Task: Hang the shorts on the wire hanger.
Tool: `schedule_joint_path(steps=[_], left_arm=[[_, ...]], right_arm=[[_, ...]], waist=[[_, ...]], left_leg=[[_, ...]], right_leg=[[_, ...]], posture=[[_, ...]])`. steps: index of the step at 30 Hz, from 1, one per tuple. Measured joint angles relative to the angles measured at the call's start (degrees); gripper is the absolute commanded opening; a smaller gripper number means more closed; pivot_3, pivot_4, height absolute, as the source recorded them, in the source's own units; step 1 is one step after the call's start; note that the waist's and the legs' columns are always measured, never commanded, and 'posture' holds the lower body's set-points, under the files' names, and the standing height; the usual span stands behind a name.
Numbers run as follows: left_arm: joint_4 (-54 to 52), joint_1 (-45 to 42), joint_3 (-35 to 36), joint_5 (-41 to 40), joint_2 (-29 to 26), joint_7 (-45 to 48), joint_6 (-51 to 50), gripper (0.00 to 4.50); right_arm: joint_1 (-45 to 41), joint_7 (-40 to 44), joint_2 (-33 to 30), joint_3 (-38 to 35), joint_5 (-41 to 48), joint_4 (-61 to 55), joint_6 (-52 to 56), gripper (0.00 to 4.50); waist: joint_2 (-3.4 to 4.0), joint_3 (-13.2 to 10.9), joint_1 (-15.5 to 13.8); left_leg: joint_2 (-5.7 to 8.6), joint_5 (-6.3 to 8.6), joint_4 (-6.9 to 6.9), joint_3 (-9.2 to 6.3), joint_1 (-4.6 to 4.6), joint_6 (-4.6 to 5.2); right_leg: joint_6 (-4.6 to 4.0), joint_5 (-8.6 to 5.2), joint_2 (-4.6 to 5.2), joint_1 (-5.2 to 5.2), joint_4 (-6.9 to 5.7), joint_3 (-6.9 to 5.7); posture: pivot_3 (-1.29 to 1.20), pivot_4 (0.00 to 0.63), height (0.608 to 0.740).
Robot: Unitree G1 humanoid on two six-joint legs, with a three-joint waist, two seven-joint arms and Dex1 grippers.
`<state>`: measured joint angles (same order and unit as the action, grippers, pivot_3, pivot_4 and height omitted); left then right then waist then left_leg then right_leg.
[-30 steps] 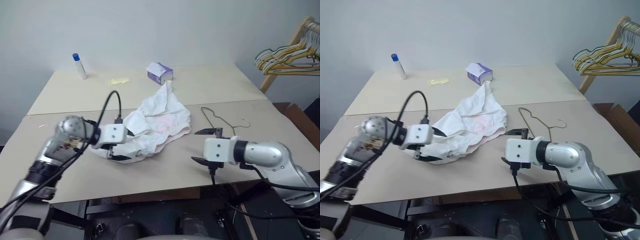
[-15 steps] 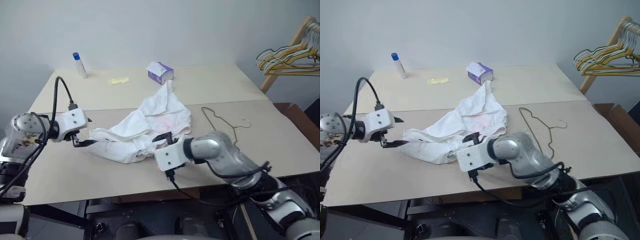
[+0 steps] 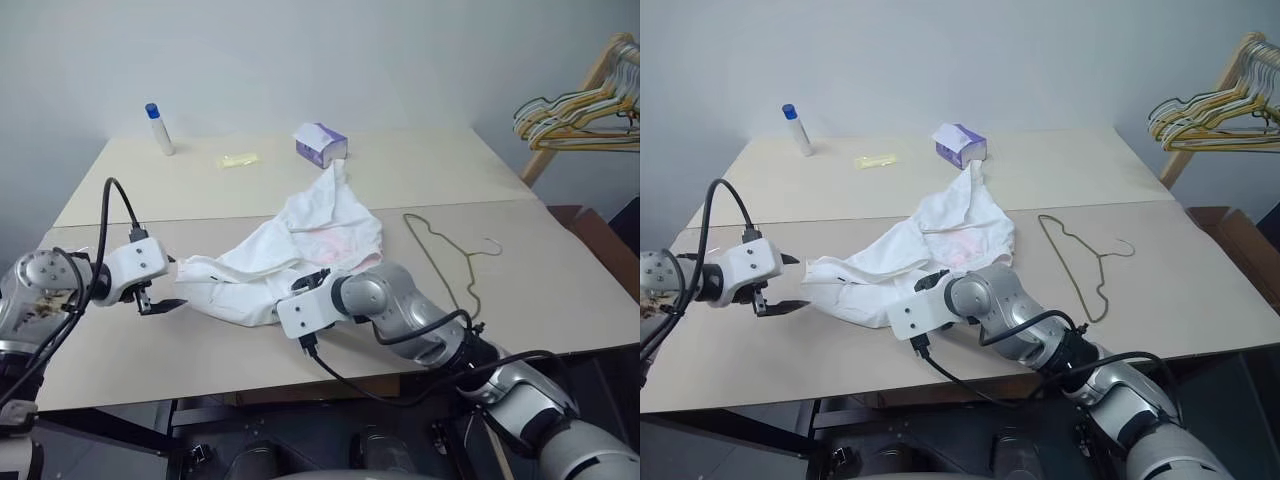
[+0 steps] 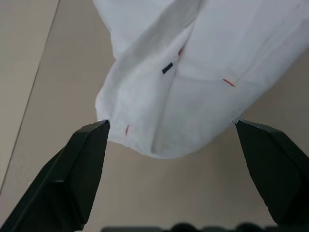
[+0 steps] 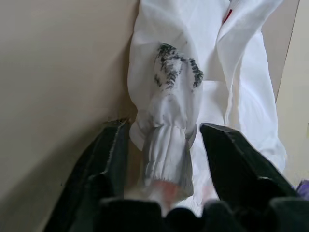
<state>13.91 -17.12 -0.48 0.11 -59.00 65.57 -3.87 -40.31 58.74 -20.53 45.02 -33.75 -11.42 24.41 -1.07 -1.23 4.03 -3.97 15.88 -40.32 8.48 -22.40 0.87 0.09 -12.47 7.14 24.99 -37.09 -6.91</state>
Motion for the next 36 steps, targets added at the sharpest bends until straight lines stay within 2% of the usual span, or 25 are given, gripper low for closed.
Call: schedule_joint_path(steps=[5,9,15,20,26,36], left_arm=[[-1.24,1.92,0.79,-0.27,-1.09,0.28,0.49,4.5],[-2.0,3.79,0.78,-0.4,-1.58,1.77,5.0,4.5],[0.6,2.81,-1.96,2.66,-2.2,3.27,16.37,4.5],[11.03,-6.65,-6.87,7.88,-1.27,2.18,30.17,4.5],[30.38,-23.67,-16.69,27.1,0.68,-14.02,59.47,4.5],[43.14,-36.48,-27.99,29.14,5.23,-9.8,78.7,4.5]], right_arm=[[0.57,0.11,0.05,0.04,-2.01,0.27,-0.01,0.04],[2.63,-0.11,-2.83,-0.18,-2.3,-0.39,-1.88,0.01],[8.17,-2.91,-11.95,-4.85,-0.86,-4.75,-12.34,0.01],[12.01,-3.1,-16.75,-9.31,2.13,-6.35,-18.32,0.01],[14.0,-4.06,-19.7,-12.85,3.14,-5.65,-22.68,0.01],[14.13,-5.02,-18.05,-14.93,3.04,-2.7,-23.68,0.01]], waist=[[-0.03,0.02,-0.18],[-0.05,0.03,-0.3],[-0.05,0.03,-0.52],[-0.1,0.06,-0.6],[-0.16,0.11,-0.1],[-0.19,0.11,0.16]], left_leg=[[0.0,0.0,0.0,0.0,-0.01,-0.01],[0.0,0.01,0.0,0.01,-0.01,-0.02],[0.0,0.02,0.02,0.06,0.05,-0.03],[0.0,0.02,0.02,0.07,0.07,-0.01],[0.03,0.06,0.03,0.11,0.07,0.06],[0.01,0.08,-0.03,0.16,0.06,0.1]], right_leg=[[0.0,-0.01,0.0,0.01,0.02,0.0],[-0.01,-0.01,0.01,0.01,0.07,0.0],[-0.02,-0.04,0.01,0.01,0.12,0.02],[-0.03,-0.04,0.01,-0.04,0.14,0.0],[-0.05,-0.02,0.02,-0.09,0.24,-0.02],[-0.03,-0.03,0.04,-0.06,0.17,0.01]], posture=[[-0.03,0.0,0.74],[-0.03,0.0,0.74],[-0.05,0.0,0.74],[-0.07,0.0,0.74],[-0.1,0.0,0.74],[-0.12,0.0,0.74]])
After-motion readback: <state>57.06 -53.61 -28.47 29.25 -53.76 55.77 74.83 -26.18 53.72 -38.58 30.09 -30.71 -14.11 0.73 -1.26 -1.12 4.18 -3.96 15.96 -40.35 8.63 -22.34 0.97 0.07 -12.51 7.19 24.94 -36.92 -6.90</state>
